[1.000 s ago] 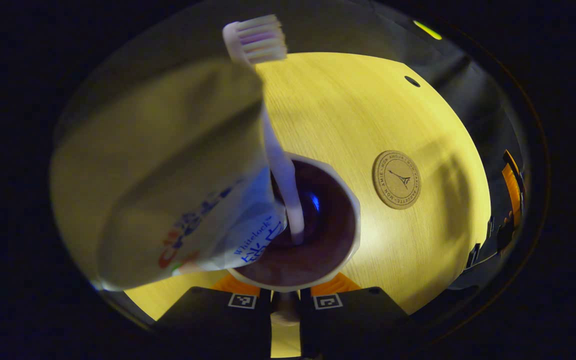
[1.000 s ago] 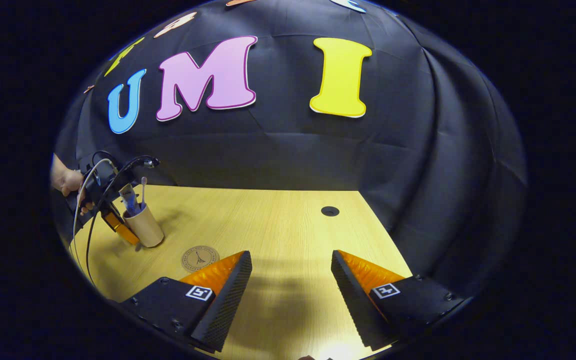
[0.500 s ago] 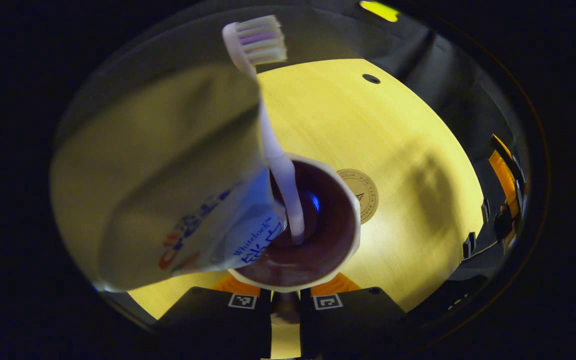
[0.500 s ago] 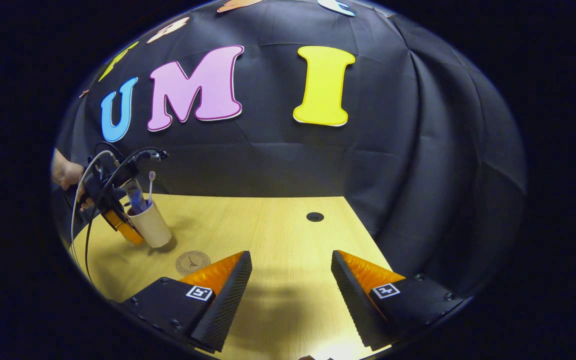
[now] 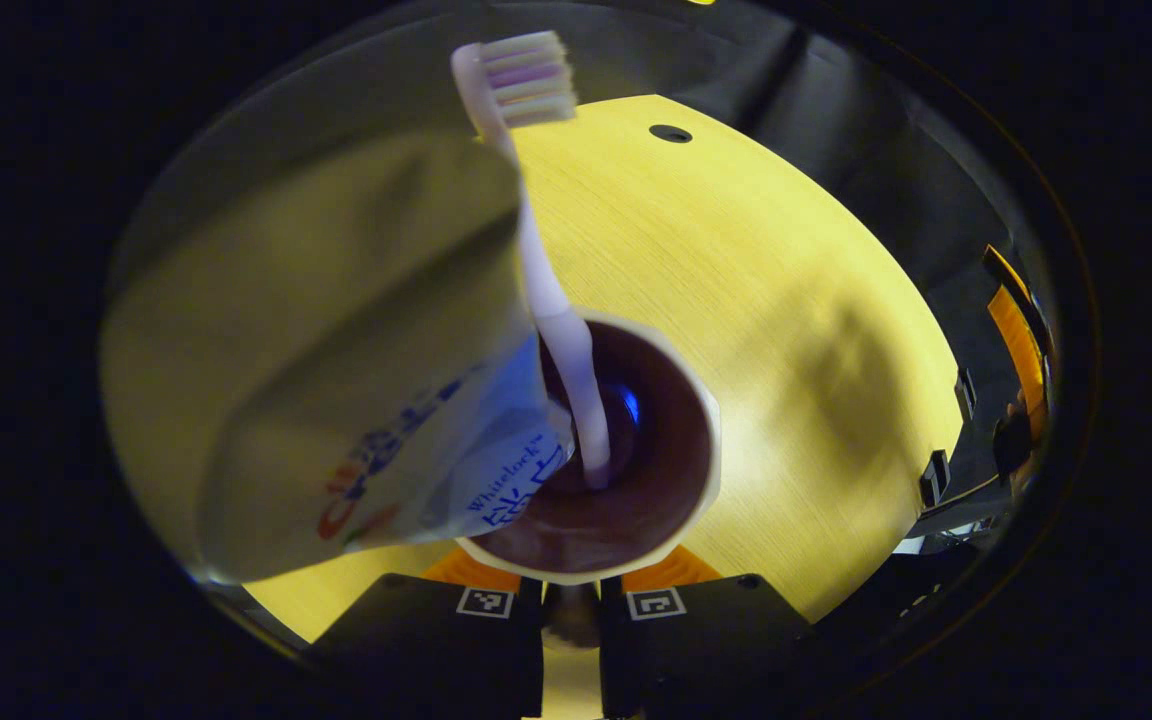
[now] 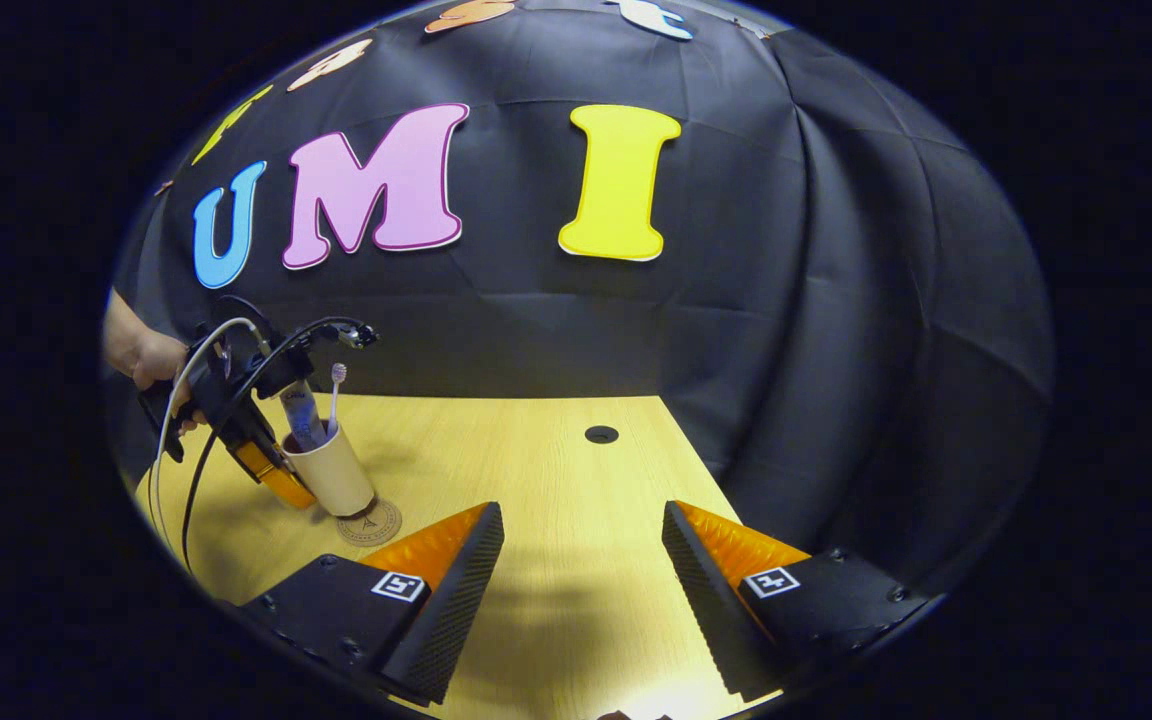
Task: Put the toothbrush and toothpaste on the desktop into the cup, then pick up the cup and place it on the coaster on the desktop.
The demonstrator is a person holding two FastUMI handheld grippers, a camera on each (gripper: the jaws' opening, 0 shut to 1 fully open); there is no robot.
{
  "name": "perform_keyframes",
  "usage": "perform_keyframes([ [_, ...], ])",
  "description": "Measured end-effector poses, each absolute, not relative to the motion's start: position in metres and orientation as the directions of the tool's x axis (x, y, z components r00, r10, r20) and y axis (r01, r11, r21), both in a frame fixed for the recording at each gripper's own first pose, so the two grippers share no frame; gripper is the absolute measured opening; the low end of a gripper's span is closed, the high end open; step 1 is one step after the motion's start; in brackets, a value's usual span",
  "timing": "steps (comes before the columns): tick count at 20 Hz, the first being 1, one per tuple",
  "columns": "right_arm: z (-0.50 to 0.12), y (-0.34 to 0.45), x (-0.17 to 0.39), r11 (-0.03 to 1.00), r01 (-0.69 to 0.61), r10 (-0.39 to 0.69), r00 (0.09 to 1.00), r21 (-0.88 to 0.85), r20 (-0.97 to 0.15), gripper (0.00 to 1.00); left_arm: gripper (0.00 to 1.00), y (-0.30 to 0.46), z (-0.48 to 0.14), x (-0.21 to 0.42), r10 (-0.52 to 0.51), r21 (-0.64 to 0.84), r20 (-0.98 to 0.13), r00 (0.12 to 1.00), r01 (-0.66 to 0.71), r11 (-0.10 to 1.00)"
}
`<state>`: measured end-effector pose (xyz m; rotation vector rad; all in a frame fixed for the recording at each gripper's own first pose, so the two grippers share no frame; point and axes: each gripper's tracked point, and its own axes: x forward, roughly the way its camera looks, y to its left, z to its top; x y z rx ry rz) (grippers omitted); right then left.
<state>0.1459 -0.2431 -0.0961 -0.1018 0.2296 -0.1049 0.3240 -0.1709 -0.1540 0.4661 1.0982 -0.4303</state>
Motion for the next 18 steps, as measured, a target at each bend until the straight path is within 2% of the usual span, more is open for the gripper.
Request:
perform_keyframes([
  [6, -0.104, -0.255, 0.136, 0.988, 0.116, -0.137, 0.963, -0.099, -0.234, 0.99, 0.31, -0.184, -0.168, 0.324, -0.082, 0.15, -0.924, 0.373, 0.552, 0.82],
  [8, -0.104, -0.257, 0.135, 0.988, 0.121, -0.14, 0.963, -0.096, -0.23, 0.99, 0.27, -0.185, -0.173, 0.325, -0.072, 0.159, -0.926, 0.371, 0.554, 0.817],
  [11, -0.107, -0.257, 0.132, 0.988, 0.123, -0.141, 0.961, -0.089, -0.237, 0.99, 0.28, -0.187, -0.175, 0.325, -0.058, 0.18, -0.924, 0.379, 0.562, 0.807],
  [12, -0.107, -0.257, 0.133, 0.989, 0.122, -0.14, 0.961, -0.089, -0.238, 0.99, 0.33, -0.188, -0.176, 0.324, -0.053, 0.181, -0.926, 0.375, 0.56, 0.808],
  [13, -0.107, -0.256, 0.132, 0.988, 0.122, -0.14, 0.961, -0.089, -0.238, 0.99, 0.3, -0.187, -0.176, 0.323, -0.042, 0.186, -0.928, 0.371, 0.556, 0.81],
  [14, -0.107, -0.255, 0.131, 0.988, 0.121, -0.14, 0.962, -0.091, -0.236, 0.99, 0.31, -0.187, -0.177, 0.321, -0.041, 0.185, -0.928, 0.369, 0.555, 0.811],
  [16, -0.106, -0.253, 0.13, 0.988, 0.121, -0.14, 0.963, -0.093, -0.231, 0.98, 0.38, -0.189, -0.18, 0.315, -0.044, 0.173, -0.933, 0.357, 0.553, 0.815],
  [18, -0.103, -0.249, 0.127, 0.989, 0.118, -0.136, 0.964, -0.092, -0.228, 0.98, 0.69, -0.191, -0.178, 0.311, -0.066, 0.158, -0.927, 0.37, 0.545, 0.824],
])
